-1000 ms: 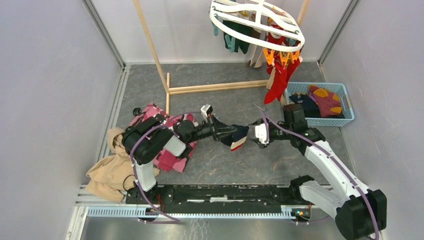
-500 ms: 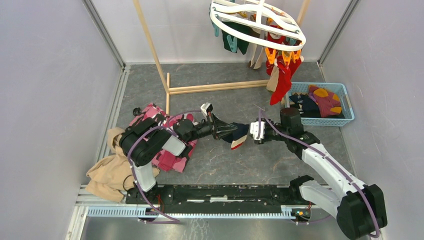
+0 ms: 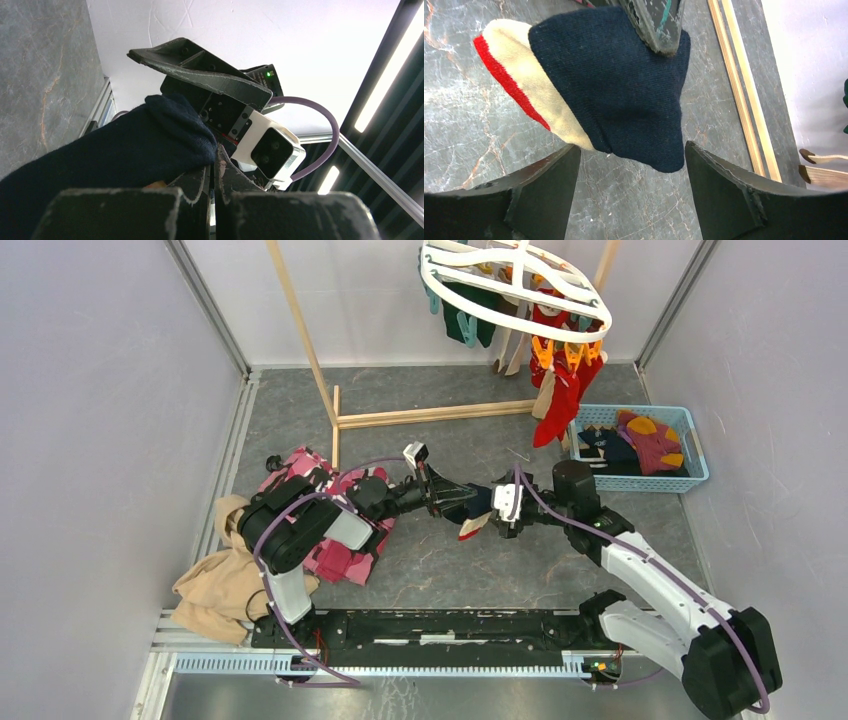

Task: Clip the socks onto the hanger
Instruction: Pick up the sock from the bin.

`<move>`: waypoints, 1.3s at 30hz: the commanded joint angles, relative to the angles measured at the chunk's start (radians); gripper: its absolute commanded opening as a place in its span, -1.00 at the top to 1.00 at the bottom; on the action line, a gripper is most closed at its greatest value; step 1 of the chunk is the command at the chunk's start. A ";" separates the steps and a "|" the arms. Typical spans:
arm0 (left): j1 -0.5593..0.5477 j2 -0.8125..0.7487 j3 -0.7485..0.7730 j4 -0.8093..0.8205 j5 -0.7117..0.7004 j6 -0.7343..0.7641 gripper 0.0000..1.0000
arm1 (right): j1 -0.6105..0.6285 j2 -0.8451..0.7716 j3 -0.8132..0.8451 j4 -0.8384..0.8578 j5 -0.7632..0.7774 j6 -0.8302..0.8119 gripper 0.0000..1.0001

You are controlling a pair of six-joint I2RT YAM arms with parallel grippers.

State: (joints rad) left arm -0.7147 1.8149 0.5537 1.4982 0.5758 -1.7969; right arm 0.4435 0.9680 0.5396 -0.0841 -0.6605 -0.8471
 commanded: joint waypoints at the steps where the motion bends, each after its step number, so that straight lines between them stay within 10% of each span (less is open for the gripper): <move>1: 0.003 0.011 0.039 0.239 -0.017 -0.034 0.96 | -0.001 -0.031 0.064 0.009 -0.025 0.079 -0.66; 18: 0.003 0.121 0.062 0.238 -0.050 -0.033 0.96 | -0.006 -0.041 0.101 0.007 -0.022 0.121 -0.60; 34: -0.014 0.127 0.065 0.240 -0.035 -0.029 0.93 | -0.003 0.005 0.116 -0.005 -0.087 0.149 0.99; 39: 0.020 0.092 0.028 0.239 -0.022 0.030 0.64 | -0.026 0.005 0.136 -0.052 -0.166 0.169 1.00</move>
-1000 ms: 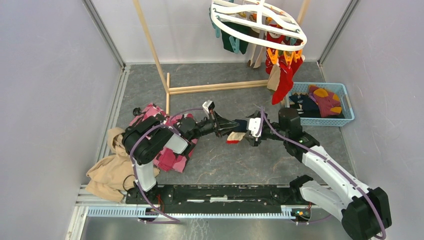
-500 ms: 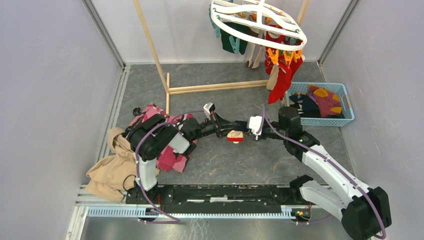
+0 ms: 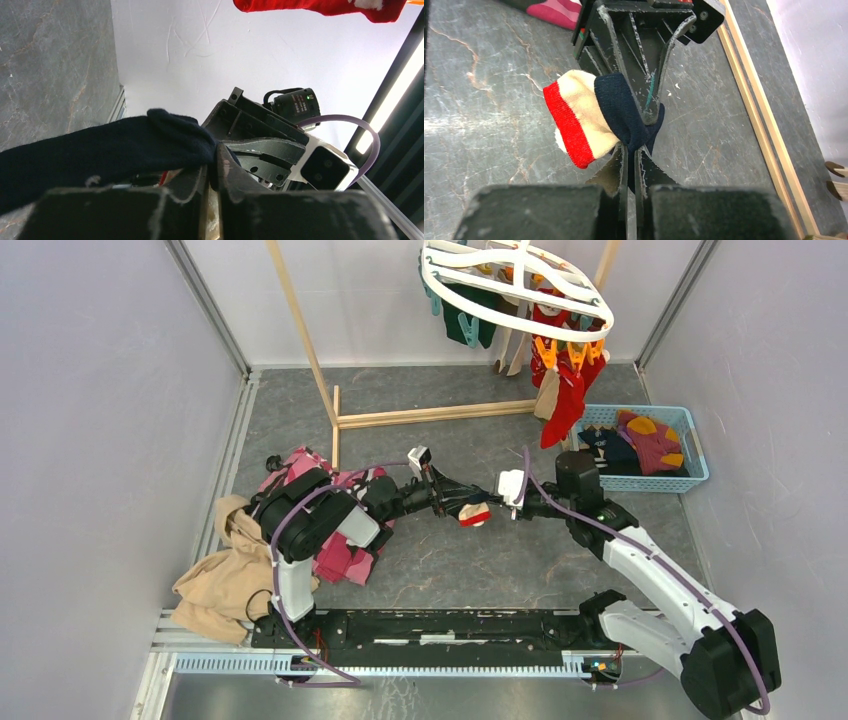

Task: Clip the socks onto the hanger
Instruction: Pick up the sock from the bin.

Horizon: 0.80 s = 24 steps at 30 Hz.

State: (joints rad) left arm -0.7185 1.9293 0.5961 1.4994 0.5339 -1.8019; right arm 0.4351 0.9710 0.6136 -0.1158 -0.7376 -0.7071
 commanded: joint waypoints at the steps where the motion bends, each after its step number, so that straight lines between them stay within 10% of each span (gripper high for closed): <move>1: 0.040 -0.043 -0.029 0.238 0.022 0.061 0.56 | -0.033 0.010 0.070 -0.036 -0.120 0.034 1.00; 8: 0.152 -0.315 -0.172 0.103 0.104 0.363 0.01 | -0.122 0.109 0.123 -0.142 -0.339 0.053 1.00; 14: 0.078 -0.856 -0.173 -0.811 -0.048 1.221 -0.27 | -0.125 0.178 0.147 -0.181 -0.364 0.068 1.00; 17: -0.059 -1.027 -0.202 -0.972 -0.178 1.554 -0.44 | -0.125 0.196 0.166 -0.237 -0.381 0.016 1.00; 24: -0.221 -1.027 -0.182 -1.097 -0.285 1.752 -0.52 | -0.125 0.231 0.192 -0.320 -0.414 -0.061 1.00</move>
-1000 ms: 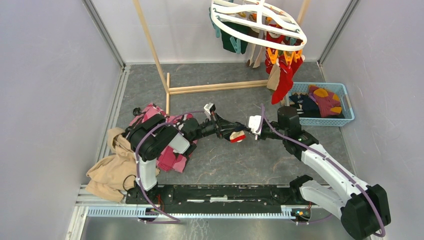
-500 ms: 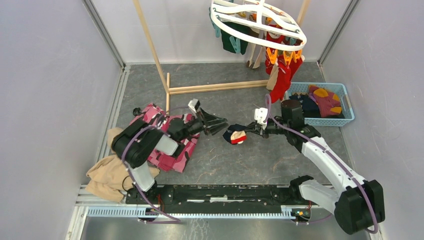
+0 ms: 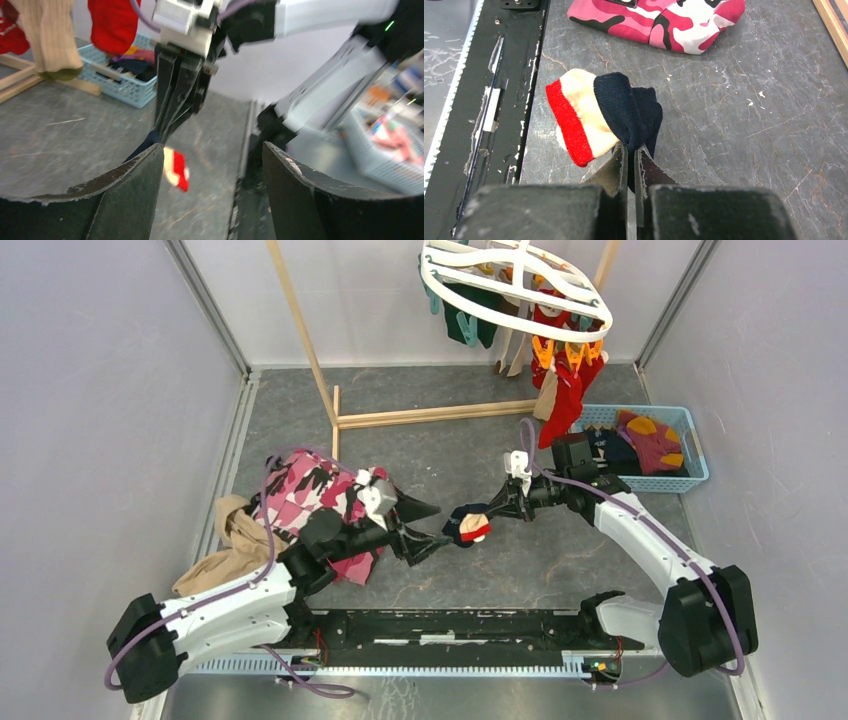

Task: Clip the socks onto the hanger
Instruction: Pick up the sock from the bin.

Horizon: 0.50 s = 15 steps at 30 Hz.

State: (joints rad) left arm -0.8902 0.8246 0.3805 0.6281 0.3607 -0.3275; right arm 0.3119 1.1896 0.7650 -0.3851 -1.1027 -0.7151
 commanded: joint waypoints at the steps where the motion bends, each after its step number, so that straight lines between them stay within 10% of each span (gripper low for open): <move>1: -0.058 0.100 0.058 -0.251 -0.107 0.289 -0.48 | -0.002 0.015 0.041 -0.053 -0.049 -0.055 0.99; 15: -0.069 0.393 0.235 -0.276 -0.089 0.066 -0.08 | -0.003 0.029 0.056 -0.097 -0.031 -0.102 0.97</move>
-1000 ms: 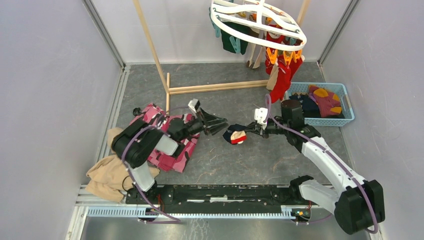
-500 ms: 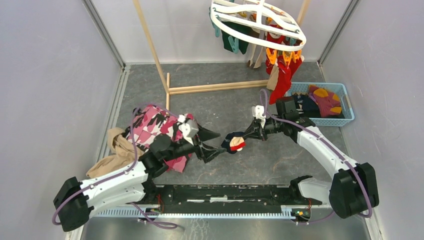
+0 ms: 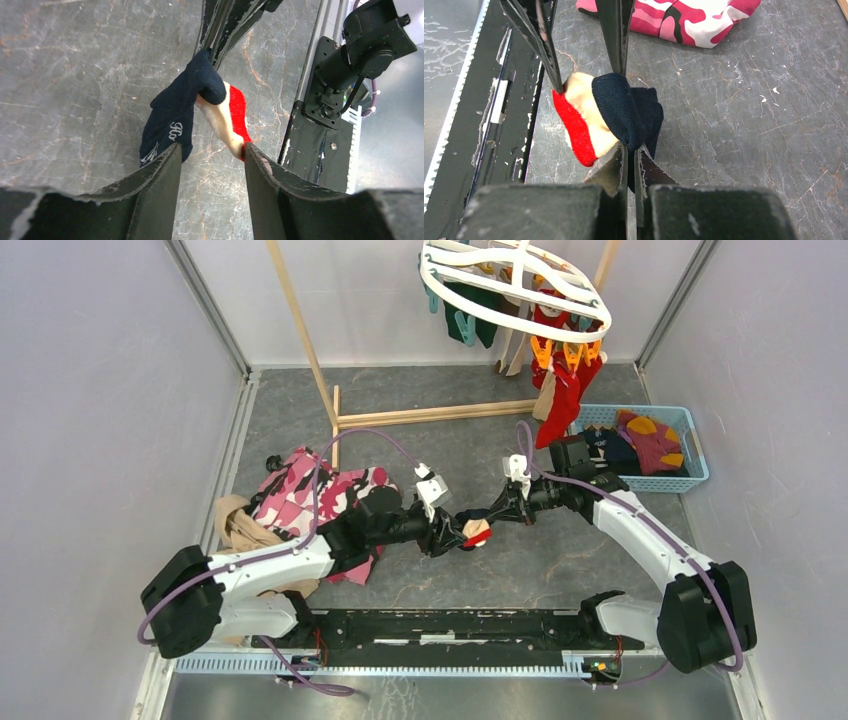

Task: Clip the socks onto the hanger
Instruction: Pick up the sock from the bin.

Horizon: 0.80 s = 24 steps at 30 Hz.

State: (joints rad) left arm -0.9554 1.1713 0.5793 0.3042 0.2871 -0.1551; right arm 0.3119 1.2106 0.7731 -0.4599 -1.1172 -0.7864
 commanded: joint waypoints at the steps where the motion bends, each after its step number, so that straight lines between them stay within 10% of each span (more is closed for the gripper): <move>1: -0.003 0.060 0.041 0.060 -0.001 -0.126 -0.08 | -0.002 0.010 0.049 -0.025 -0.016 -0.034 0.98; 24: 0.064 0.165 0.102 0.169 0.109 -0.409 -0.09 | -0.002 0.023 0.060 -0.063 -0.010 -0.076 0.96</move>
State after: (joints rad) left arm -0.8970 1.3048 0.6125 0.4351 0.3500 -0.4644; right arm 0.3119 1.2320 0.7918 -0.5159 -1.1164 -0.8433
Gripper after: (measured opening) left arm 0.589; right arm 0.023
